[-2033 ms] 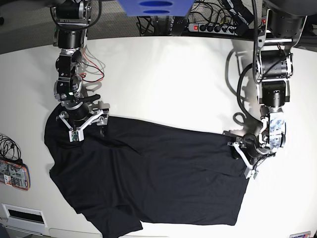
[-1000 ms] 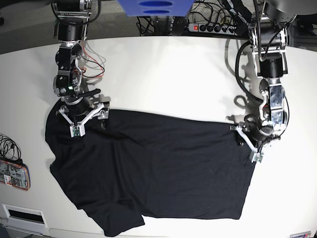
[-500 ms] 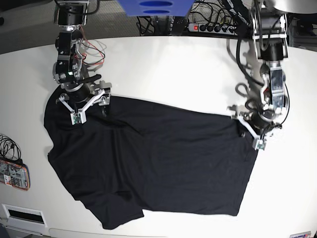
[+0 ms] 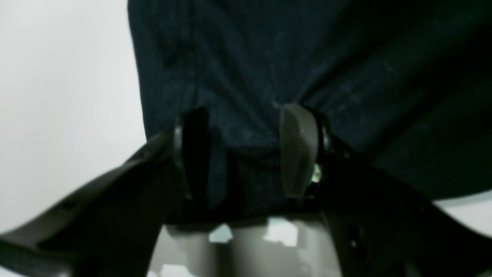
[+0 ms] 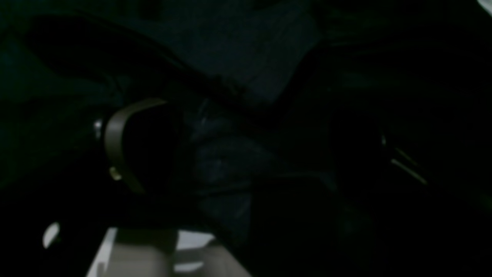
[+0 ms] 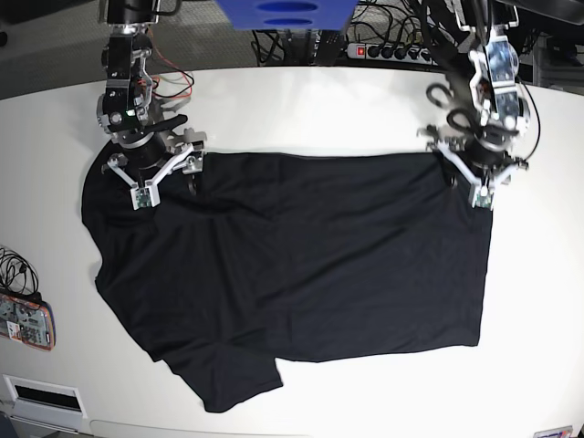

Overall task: Fold the T-shirt properly
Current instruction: 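Pull the shirt edge further toward the robot, stretching the shirt flat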

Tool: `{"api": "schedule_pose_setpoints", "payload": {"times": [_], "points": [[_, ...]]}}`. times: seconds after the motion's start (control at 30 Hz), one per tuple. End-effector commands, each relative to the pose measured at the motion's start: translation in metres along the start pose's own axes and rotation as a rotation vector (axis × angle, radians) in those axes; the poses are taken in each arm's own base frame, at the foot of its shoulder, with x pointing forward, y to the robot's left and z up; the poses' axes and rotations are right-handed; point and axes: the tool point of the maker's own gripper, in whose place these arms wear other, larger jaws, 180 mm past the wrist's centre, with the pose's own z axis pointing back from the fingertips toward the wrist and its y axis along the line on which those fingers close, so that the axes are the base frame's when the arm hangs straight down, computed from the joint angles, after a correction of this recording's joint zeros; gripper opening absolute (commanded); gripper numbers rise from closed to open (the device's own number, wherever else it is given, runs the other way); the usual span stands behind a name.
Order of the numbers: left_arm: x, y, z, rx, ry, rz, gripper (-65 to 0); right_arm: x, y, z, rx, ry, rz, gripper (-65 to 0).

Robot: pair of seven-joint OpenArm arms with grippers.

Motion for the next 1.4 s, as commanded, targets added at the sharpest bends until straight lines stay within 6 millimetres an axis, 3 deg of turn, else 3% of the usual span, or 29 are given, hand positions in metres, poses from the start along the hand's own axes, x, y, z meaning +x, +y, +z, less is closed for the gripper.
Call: {"api": "schedule_pose_setpoints", "payload": {"times": [0.0, 0.13, 0.37, 0.57, 0.67, 0.97, 1.2, 1.37], "points": [[-0.069, -0.007, 0.011, -0.002, 0.290, -0.073, -36.5, -0.038, -0.002, 0.009, -0.013, 0.145, 0.048, -2.9], [-0.077, -0.012, 0.026, -0.006, 0.292, -0.085, -36.5, -0.041, 0.000, 0.017, -0.011, 0.145, 0.057, -2.9], [-0.090, -0.006, 0.052, 0.020, 0.303, -0.096, -36.5, -0.071, 0.004, 0.032, -0.004, 0.207, 0.054, -2.9], [-0.112, 0.002, 0.065, 0.037, 0.352, -0.092, -36.5, -0.087, -0.010, 0.047, -0.043, 0.206, 0.030, -2.9], [-0.113, 0.013, 0.067, 0.065, 0.352, -0.078, -36.5, -0.090, -0.015, 0.051, -0.059, 0.210, 0.024, -2.9], [-0.116, 0.037, 0.075, 0.126, 0.361, -0.054, -36.5, -0.123, -0.006, 0.070, -0.041, 0.284, 0.020, -2.9], [-0.116, 0.037, 0.075, 0.125, 0.357, -0.048, -36.5, -0.142, -0.003, 0.087, -0.036, 0.330, 0.020, -2.9], [-0.115, 0.038, 0.075, 0.130, 0.359, -0.055, -36.5, -0.131, -0.001, 0.091, -0.034, 0.303, 0.036, -2.9]]}}
